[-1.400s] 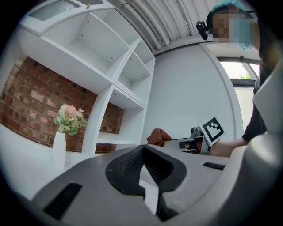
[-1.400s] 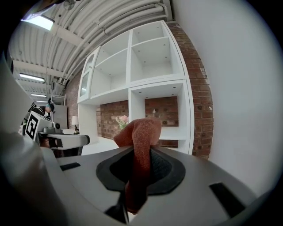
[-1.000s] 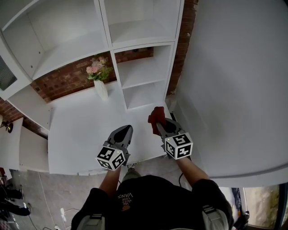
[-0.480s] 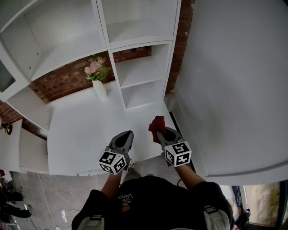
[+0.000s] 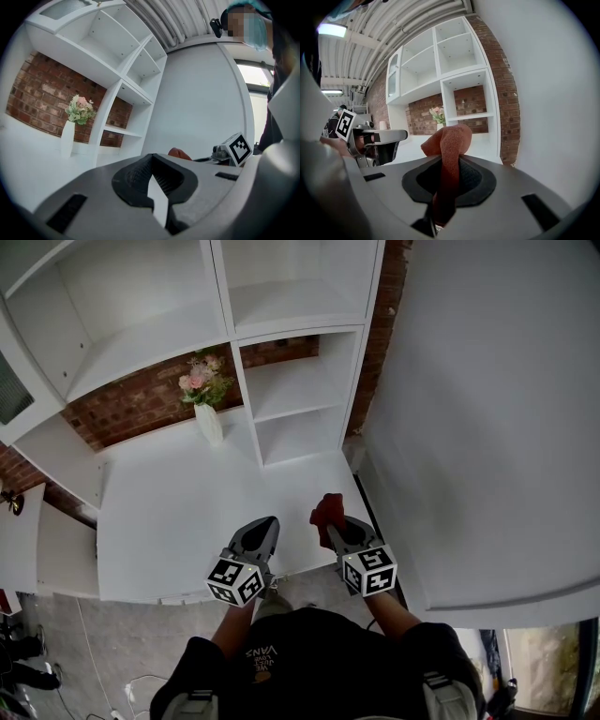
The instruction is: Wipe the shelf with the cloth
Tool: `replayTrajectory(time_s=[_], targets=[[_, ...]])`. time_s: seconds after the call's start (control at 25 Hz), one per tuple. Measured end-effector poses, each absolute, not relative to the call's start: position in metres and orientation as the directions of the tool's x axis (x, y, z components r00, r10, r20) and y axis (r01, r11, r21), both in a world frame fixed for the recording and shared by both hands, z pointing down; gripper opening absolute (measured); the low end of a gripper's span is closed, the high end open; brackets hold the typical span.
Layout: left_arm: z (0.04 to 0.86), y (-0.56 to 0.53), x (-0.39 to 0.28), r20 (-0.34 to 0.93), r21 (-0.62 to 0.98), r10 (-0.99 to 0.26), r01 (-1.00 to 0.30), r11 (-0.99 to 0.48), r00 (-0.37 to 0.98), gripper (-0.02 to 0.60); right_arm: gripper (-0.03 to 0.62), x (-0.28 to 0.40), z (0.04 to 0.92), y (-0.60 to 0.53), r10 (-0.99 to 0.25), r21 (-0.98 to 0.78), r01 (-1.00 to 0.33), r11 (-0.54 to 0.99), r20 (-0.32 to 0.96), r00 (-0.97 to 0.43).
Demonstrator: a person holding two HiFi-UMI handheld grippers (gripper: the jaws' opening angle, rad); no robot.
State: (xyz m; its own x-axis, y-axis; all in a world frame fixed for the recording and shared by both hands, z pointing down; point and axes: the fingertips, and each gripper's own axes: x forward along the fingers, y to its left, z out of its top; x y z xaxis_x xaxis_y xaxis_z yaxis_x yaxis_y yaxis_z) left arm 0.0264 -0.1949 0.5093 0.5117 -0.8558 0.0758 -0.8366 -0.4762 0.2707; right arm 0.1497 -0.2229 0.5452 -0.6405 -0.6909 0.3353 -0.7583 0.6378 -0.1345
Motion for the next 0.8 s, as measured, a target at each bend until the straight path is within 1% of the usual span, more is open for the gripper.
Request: replayTrajectory(time_s=[0.8], targets=[[0.509, -0.179, 0.023, 0.068, 0.271, -0.854, -0.833, -0.482, 0.516, 0.006, 0.057, 0.143, 0.547, -0.211, -0.696, -0.142, -0.764, 0.630, 0.333, -0.636]])
